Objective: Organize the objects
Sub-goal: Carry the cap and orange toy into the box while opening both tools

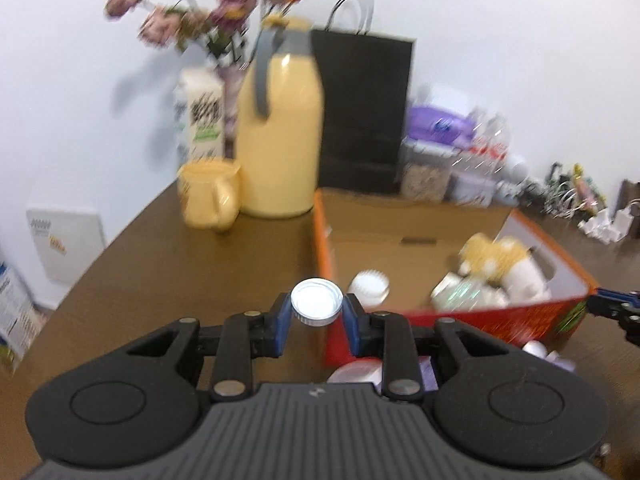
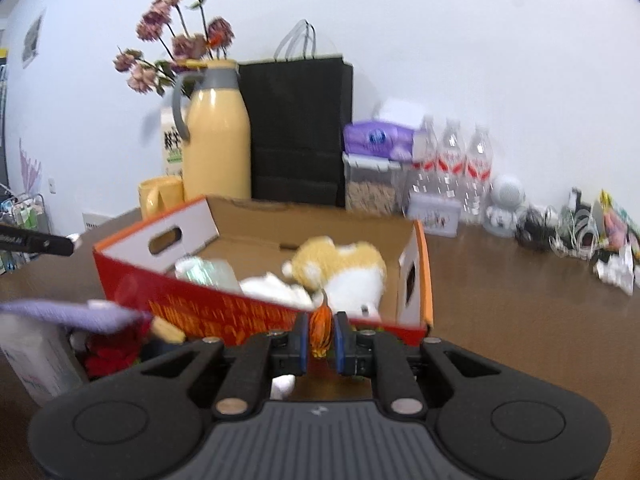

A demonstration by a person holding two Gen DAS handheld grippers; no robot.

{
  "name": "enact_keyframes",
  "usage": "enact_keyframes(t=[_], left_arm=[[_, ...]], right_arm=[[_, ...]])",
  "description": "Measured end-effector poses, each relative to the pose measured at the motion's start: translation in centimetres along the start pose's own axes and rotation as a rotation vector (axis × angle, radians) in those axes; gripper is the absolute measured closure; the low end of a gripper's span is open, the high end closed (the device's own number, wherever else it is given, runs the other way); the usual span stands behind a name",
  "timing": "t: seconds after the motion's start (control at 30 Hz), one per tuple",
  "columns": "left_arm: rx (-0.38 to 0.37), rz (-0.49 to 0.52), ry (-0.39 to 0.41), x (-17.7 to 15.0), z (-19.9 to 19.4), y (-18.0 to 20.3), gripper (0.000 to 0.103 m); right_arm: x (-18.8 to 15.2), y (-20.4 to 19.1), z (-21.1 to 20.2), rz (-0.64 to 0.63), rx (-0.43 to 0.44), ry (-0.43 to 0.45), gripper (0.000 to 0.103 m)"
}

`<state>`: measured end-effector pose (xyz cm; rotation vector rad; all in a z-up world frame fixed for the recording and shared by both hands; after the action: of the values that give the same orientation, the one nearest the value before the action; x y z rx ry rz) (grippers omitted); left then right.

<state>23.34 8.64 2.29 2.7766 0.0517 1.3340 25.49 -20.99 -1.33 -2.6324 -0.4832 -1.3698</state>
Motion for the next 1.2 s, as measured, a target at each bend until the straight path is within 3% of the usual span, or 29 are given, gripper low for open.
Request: enact_keyframes(t=[0.27,0.6,0.83,1.1,1.17,1.2], left_arm=[[-0.085,0.087,0.046,3.5,0.8,4.4,0.075],[-0.17,0.092,-0.027,6.2,6.4,6.7,0.075],[-0.252,0.047,-0.089,6.4,9.0,6.4,0.075],[-0.228,0.044,-0.111,6.3,9.3,6.3,0.074],[-0.224,0.049,-0.11,6.2,9.2,6.4,0.069],[-0.226,0.051,-0.107,6.2,9.1,6.4,0.061]], right_arm=[[3.7,-1.5,0.5,-0.046,0.032,0.054,0.091],[6.7,-2.1,5.6,-0.029,0.06,0.021,0.091],[6.1,-1.4,8.2,0.016,0.062,-0.022,0.091],[5.7,-1.3,8.9,0.021,0.074,-0.054,0.09],[5.7,-1.3,8.8,0.022,0.07,-0.053,0.09],[5.7,-1.3,8.7,0.023,0.065,-0.051,0.09]])
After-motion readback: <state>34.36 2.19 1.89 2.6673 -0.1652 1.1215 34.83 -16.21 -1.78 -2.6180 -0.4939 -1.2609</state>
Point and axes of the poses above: each gripper's, at about its wrist camera, not at the fingertips, and z roughly the way its jaws point, y to its right, x to its top, the point moved 1 cm from there along z, roughly the way its jaws point, and after that the axes turned 10 degrees about -y, right-handed, at the moved point
